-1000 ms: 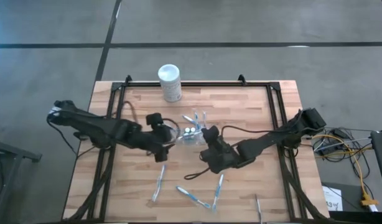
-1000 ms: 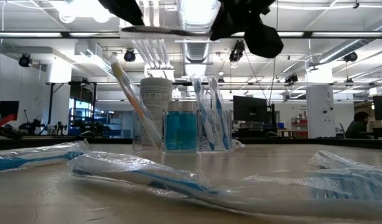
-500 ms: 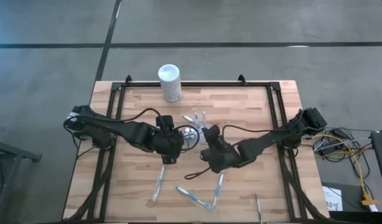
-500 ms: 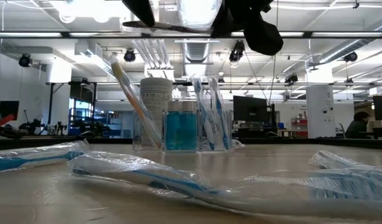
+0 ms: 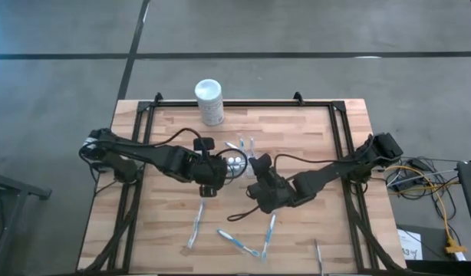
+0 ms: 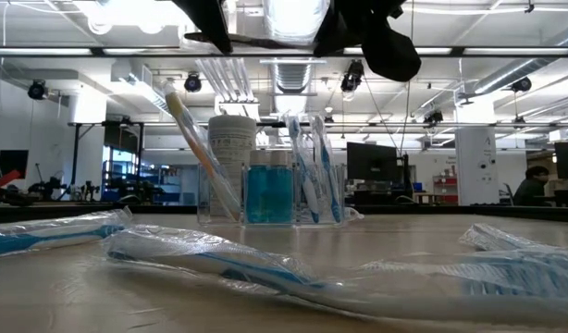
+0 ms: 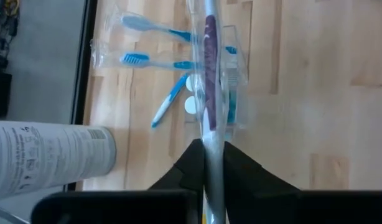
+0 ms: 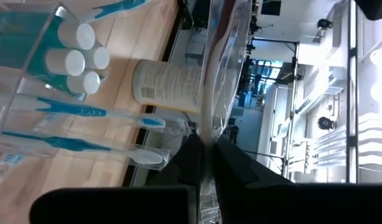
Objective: Pick & Place toothbrushing station
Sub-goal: Put the purple toothbrush into the transparent organizer
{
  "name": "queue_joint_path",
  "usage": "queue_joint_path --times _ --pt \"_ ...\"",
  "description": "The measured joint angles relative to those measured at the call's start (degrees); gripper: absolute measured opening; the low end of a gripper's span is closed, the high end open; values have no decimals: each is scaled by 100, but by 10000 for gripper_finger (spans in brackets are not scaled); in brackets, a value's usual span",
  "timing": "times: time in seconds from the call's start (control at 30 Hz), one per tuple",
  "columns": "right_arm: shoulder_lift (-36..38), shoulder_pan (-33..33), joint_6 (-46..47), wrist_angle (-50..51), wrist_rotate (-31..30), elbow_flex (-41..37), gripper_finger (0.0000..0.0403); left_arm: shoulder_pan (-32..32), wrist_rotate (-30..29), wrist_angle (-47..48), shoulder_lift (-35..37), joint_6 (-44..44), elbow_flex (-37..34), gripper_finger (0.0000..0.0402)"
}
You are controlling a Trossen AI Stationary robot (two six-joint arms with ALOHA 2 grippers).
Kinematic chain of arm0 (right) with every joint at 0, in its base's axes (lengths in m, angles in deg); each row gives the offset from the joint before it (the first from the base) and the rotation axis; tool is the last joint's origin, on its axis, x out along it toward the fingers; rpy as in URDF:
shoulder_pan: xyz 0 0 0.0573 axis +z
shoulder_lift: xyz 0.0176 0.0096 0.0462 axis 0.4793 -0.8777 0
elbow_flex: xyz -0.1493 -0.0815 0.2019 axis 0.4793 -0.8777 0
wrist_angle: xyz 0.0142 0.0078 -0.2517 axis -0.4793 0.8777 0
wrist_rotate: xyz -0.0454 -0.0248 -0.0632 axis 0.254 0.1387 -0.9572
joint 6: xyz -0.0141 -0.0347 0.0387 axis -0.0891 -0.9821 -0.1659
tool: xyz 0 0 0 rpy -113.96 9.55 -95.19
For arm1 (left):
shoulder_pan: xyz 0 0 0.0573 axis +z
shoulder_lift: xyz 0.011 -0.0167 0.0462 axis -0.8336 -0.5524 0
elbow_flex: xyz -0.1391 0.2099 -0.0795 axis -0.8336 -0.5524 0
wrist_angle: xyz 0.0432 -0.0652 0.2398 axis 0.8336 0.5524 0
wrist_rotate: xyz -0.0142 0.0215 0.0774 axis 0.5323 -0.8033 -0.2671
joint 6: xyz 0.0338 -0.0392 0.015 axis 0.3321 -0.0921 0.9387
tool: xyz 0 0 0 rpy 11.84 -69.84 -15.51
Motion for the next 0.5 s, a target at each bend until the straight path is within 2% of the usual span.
queue_joint_path --times 0.2,0.4,0.5 --pt "0 -2 96 0 6 -4 26 -2 -111 -40 0 110 -97 32" --pt "91 28 361 10 21 216 88 -2 -129 -69 0 -25 -188 28" --pt "275 93 520 15 212 314 123 -3 -131 -99 0 -73 -229 28"
